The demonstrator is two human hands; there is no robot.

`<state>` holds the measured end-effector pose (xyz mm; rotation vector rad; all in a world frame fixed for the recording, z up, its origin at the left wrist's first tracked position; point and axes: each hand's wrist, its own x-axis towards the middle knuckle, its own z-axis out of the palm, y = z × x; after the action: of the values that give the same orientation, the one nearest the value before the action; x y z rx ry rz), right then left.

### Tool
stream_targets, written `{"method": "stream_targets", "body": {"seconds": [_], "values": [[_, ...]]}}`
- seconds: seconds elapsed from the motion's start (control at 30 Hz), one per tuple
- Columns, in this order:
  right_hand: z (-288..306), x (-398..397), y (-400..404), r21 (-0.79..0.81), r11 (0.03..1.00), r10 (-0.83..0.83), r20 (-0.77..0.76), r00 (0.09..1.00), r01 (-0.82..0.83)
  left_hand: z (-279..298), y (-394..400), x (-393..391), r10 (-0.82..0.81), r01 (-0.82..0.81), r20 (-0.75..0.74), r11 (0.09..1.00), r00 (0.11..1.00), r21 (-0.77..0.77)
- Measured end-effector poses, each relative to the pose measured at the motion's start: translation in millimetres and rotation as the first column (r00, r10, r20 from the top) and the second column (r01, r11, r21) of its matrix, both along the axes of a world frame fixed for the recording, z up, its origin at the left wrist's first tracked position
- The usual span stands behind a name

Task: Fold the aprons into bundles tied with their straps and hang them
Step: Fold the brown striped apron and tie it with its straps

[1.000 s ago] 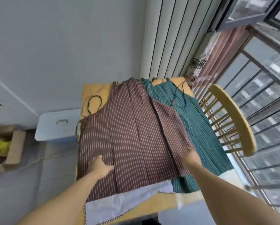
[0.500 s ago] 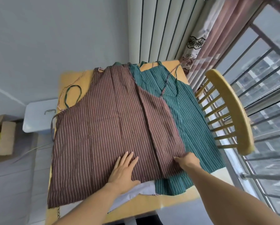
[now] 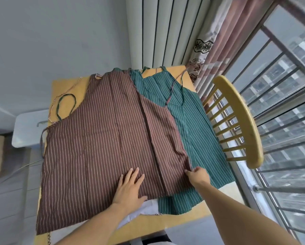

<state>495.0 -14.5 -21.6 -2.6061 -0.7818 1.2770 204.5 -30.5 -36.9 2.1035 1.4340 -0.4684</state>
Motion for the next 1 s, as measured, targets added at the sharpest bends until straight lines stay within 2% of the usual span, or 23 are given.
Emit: {"method": "stream_targets", "body": {"seconds": [0.07, 0.13, 0.17, 0.23, 0.37, 0.5, 0.63, 0.77, 0.87, 0.97, 1.0], "values": [[7, -2, 6, 0.099, 0.976, -0.174, -0.198, 0.965, 0.196, -2, 0, 0, -0.005, 0.004, -0.013, 1.000, 1.000, -0.023], [26, -7, 16, 0.077, 0.913, -0.317, -0.486, 0.814, 0.402, -1, -2, 2, -0.002, 0.001, -0.031, 0.999, 1.000, -0.034], [37, -8, 23, 0.055, 0.894, -0.327, -0.597, 0.732, 0.444, -1, -5, 3, 0.000, -0.002, -0.047, 0.999, 0.999, -0.041], [62, -9, 35, 0.051, 0.892, -0.295, -0.688, 0.663, 0.450, 3, -10, 5, 0.025, -0.027, -0.058, 0.999, 0.998, -0.040], [101, -6, 51, 0.112, 0.868, -0.293, -0.672, 0.681, 0.484, 22, -8, 9, 0.077, -0.079, 0.064, 0.996, 0.995, 0.030], [118, 5, 45, 0.152, 0.823, -0.372, -0.585, 0.721, 0.548, 52, -2, 22, 0.015, -0.024, 0.172, 0.999, 0.985, 0.049], [144, 15, 26, 0.206, 0.779, -0.401, -0.562, 0.723, 0.592, 75, -13, 42, 0.023, 0.006, 0.268, 0.994, 0.963, -0.106], [175, 17, 6, 0.269, 0.760, -0.383, -0.550, 0.742, 0.591, 80, -31, 58, 0.077, 0.059, 0.407, 0.948, 0.910, -0.311], [193, -13, -2, 0.271, 0.786, -0.339, -0.563, 0.754, 0.556, 79, -44, 60, 0.277, 0.038, 0.517, 0.855, 0.810, -0.518], [200, -79, -7, 0.296, 0.873, -0.148, -0.597, 0.788, 0.388, 68, -47, 40, 0.577, -0.049, 0.412, 0.619, 0.705, -0.784], [198, -106, -10, 0.321, 0.891, -0.062, -0.616, 0.786, 0.322, 63, -46, 26, 0.703, -0.125, 0.342, 0.521, 0.624, -0.844]]}}
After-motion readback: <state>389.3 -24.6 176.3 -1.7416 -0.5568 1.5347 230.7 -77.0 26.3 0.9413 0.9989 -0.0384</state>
